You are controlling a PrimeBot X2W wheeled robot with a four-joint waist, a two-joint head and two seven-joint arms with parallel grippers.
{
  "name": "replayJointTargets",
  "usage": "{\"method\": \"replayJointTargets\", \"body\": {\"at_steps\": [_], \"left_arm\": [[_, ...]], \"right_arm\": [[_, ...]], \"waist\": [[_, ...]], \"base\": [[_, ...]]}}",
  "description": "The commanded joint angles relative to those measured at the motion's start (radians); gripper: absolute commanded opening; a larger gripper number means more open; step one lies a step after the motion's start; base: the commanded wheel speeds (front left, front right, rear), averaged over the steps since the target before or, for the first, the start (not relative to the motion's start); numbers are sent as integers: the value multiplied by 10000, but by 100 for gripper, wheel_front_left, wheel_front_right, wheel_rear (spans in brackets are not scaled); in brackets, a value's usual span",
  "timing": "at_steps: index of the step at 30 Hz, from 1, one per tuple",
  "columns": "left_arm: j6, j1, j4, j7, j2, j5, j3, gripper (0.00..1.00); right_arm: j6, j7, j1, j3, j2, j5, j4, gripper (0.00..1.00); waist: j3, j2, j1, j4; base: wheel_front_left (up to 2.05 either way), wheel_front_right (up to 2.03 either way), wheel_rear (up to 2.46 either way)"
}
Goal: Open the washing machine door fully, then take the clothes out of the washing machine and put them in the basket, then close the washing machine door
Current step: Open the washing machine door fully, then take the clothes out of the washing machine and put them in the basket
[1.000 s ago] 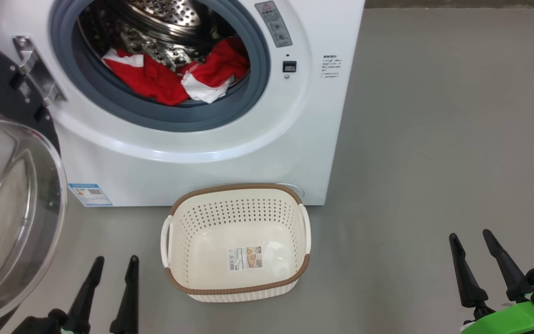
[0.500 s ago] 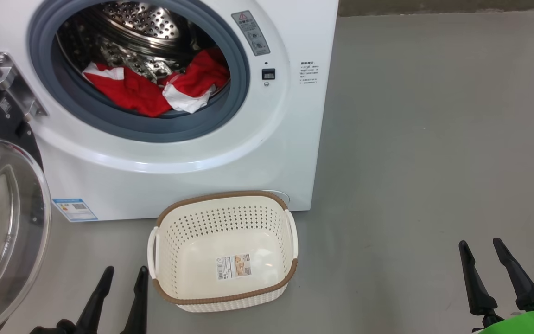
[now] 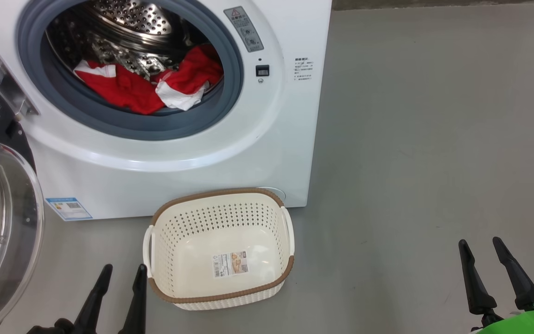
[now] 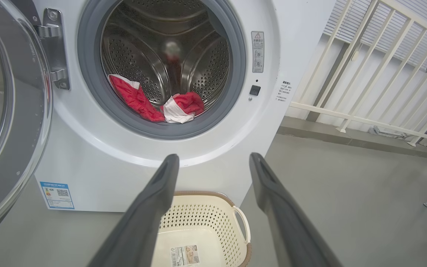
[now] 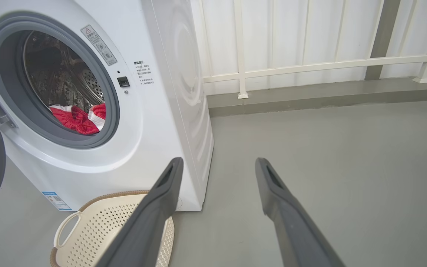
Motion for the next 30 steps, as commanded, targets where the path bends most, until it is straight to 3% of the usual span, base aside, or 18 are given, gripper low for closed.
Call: {"method": "replayJointTargets", "body": {"at_steps": [1, 20, 30], "left_arm": [[17, -122, -308, -80, 68, 112, 339, 100], [17, -255, -383, -80, 111, 67, 331, 100], [17, -337, -478, -80, 181, 6, 290, 100]], "right_arm": [[63, -92, -112, 104, -211, -105, -279, 100], [63, -92, -184, 151, -168, -134, -286, 100], [63, -92, -221, 167, -124, -153, -311, 100]], "waist": [[7, 0, 0, 3], [73, 0, 0, 16], [163, 0, 0, 61]], "base": [[0, 0, 0], [2, -2, 0], [85, -89, 4]]}}
